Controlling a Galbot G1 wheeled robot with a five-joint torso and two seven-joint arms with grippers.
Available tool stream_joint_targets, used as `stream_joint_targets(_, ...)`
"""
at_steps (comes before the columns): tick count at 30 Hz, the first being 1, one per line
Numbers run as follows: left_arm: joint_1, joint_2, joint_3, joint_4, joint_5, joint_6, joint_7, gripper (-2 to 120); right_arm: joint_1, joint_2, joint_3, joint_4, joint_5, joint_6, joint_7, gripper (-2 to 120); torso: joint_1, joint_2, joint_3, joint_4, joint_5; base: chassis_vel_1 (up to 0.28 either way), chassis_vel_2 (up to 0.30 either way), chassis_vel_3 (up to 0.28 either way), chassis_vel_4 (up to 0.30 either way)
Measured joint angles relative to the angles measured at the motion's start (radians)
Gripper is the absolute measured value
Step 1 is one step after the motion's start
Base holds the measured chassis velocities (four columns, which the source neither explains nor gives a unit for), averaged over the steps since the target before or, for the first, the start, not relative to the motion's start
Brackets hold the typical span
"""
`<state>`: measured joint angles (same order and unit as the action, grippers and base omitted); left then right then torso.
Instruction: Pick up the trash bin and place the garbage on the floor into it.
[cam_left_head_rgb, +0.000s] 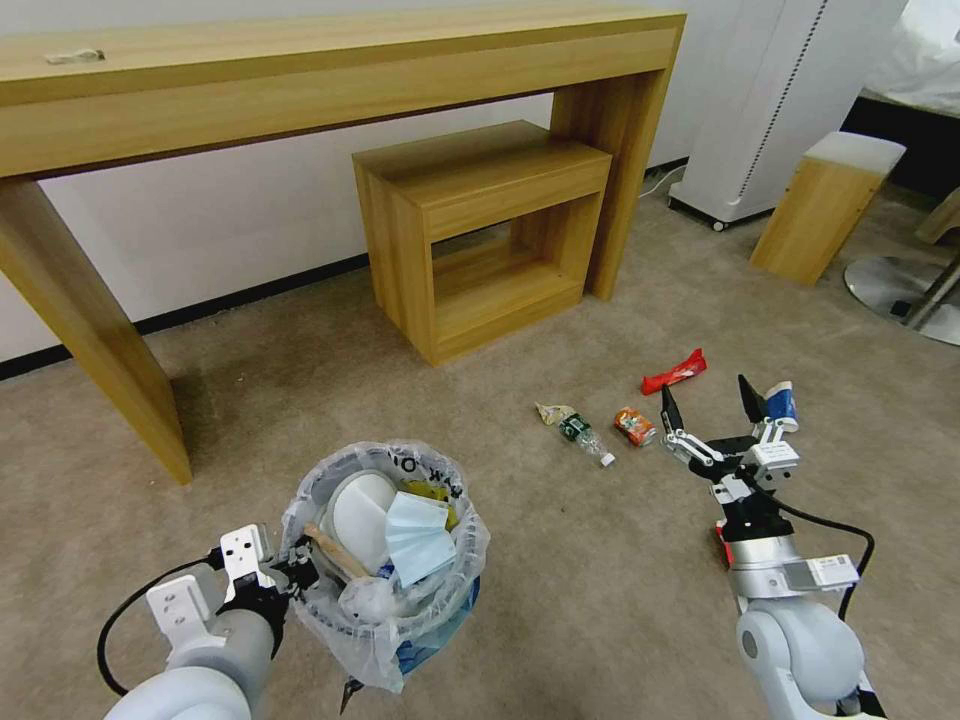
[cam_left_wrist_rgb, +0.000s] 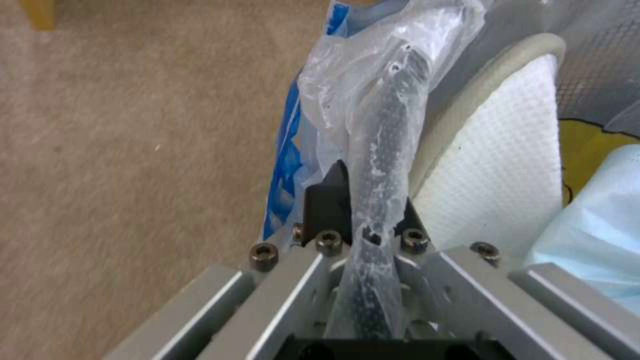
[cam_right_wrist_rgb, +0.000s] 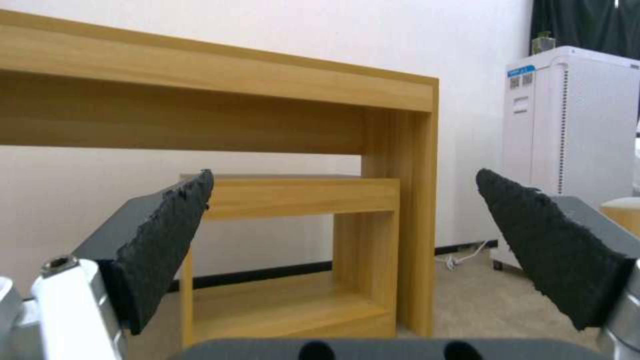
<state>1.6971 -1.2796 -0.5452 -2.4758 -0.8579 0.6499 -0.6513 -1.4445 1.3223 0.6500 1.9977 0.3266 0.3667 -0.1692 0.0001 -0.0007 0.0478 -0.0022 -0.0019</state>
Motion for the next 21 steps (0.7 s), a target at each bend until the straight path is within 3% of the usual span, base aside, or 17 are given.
stream_joint_targets(21,0.023,-0.017,0.019,0.011,0.062,-0.023,0.045,0,0.004,-0.015,0.006,-0.003,-0.004,0.021,0.004,100,0.0,0.0,0.0,0.0001,-0.0001,-0.161,0.17,0.165,-0.167)
